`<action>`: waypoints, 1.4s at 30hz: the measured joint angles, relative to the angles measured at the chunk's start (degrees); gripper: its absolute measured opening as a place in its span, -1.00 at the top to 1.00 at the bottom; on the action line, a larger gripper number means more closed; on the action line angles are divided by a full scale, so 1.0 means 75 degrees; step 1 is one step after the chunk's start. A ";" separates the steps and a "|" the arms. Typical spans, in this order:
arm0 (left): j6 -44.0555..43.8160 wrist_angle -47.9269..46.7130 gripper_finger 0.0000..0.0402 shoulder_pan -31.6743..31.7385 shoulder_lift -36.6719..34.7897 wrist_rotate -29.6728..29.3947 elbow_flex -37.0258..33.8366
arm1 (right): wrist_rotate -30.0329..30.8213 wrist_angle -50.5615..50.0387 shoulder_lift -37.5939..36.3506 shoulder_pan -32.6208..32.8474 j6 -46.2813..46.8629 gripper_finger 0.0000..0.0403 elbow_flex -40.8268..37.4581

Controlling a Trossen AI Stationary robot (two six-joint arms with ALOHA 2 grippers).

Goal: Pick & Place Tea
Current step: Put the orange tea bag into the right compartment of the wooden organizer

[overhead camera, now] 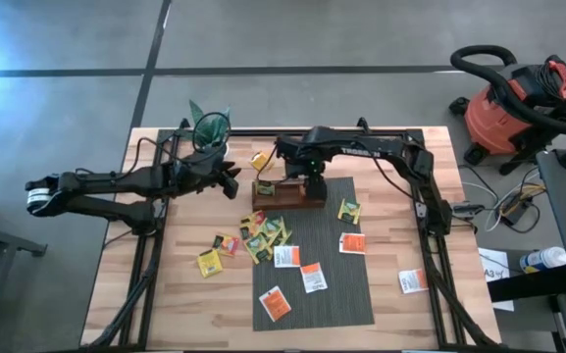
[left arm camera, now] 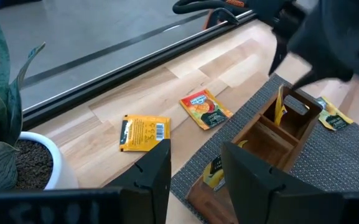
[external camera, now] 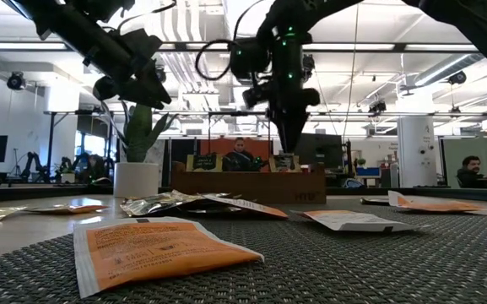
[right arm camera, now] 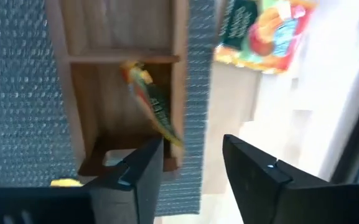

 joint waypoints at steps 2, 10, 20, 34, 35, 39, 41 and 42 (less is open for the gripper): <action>0.0000 0.0001 0.33 0.0000 0.0000 0.0001 0.0000 | -0.0108 0.0003 -0.0121 -0.0091 -0.0031 0.15 0.0234; -0.0009 0.0134 0.33 0.0000 0.0057 -0.0008 -0.0003 | -0.2344 0.1166 -0.0167 -0.1004 0.0995 0.25 0.1179; -0.0424 0.0140 0.33 -0.0003 0.0087 -0.0005 -0.0006 | -0.3468 0.2003 0.1107 -0.2473 0.3026 0.29 0.1269; -0.0506 0.0119 0.33 0.0012 0.0087 -0.0011 -0.0006 | -0.2766 0.0561 0.2943 -0.2136 0.2391 0.32 0.2934; -0.0507 0.0119 0.33 0.0014 0.0087 -0.0013 -0.0006 | -0.2759 0.0629 0.2933 -0.2128 0.2430 0.33 0.2922; -0.0443 0.0121 0.33 0.0029 0.0087 -0.0094 -0.0006 | -0.2172 0.0595 0.2929 -0.2056 0.2690 0.34 0.2768; -0.0443 0.0120 0.33 0.0032 0.0087 -0.0259 -0.0006 | -0.1967 0.0600 0.2929 -0.2025 0.2795 0.33 0.2677; -0.0443 0.0125 0.33 0.0032 0.0087 -0.0307 -0.0006 | -0.1945 0.0602 0.2929 -0.2027 0.2813 0.33 0.2648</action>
